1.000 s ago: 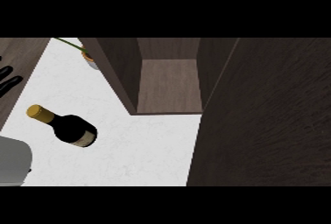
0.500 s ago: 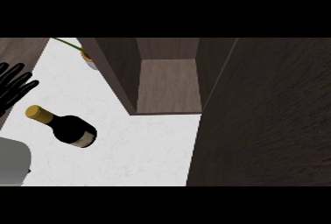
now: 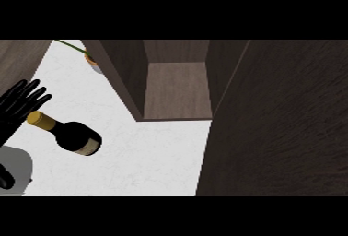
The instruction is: Pick up the wine, place it into the cabinet and close the cabinet
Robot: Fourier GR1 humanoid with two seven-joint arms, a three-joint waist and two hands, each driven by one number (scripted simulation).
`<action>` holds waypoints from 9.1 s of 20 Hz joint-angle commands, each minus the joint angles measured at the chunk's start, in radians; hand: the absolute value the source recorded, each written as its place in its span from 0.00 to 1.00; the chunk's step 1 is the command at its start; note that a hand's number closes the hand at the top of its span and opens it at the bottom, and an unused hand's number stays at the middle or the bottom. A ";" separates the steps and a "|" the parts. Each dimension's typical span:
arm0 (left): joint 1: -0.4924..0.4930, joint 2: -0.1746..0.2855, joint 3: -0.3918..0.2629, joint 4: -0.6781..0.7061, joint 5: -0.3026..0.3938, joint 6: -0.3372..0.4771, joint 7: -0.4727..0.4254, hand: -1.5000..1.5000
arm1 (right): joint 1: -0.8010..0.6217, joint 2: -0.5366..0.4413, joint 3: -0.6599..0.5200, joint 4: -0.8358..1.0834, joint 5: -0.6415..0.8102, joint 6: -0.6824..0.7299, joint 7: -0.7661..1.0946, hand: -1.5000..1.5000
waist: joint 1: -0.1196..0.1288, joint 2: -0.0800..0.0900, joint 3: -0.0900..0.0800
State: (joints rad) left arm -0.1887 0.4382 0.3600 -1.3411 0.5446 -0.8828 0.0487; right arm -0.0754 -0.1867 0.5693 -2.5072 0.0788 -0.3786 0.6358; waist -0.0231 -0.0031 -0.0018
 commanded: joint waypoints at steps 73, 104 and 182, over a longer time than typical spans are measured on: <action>0.067 -0.317 -0.214 0.605 -0.487 0.559 -0.921 1.00 | 0.069 -0.253 0.117 -0.131 0.078 -0.221 -0.088 0.00 | 0.016 -0.008 0.002; 0.097 -0.438 -0.692 -0.137 -0.387 1.091 -0.373 1.00 | 0.202 -0.370 0.100 -0.187 0.010 -0.235 -0.247 0.00 | 0.003 0.000 0.002; -0.969 -0.365 -0.515 1.272 -0.158 1.420 -0.603 0.00 | 0.396 -0.383 0.129 -0.091 -0.109 -0.063 -0.578 0.00 | -0.115 0.041 0.000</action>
State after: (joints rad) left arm -1.1395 0.0626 -0.1541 -0.0910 0.3957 0.5003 -0.5503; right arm 0.2754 -0.5488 0.6645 -2.4926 -0.0129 -0.4532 0.0275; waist -0.1303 0.0380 -0.0014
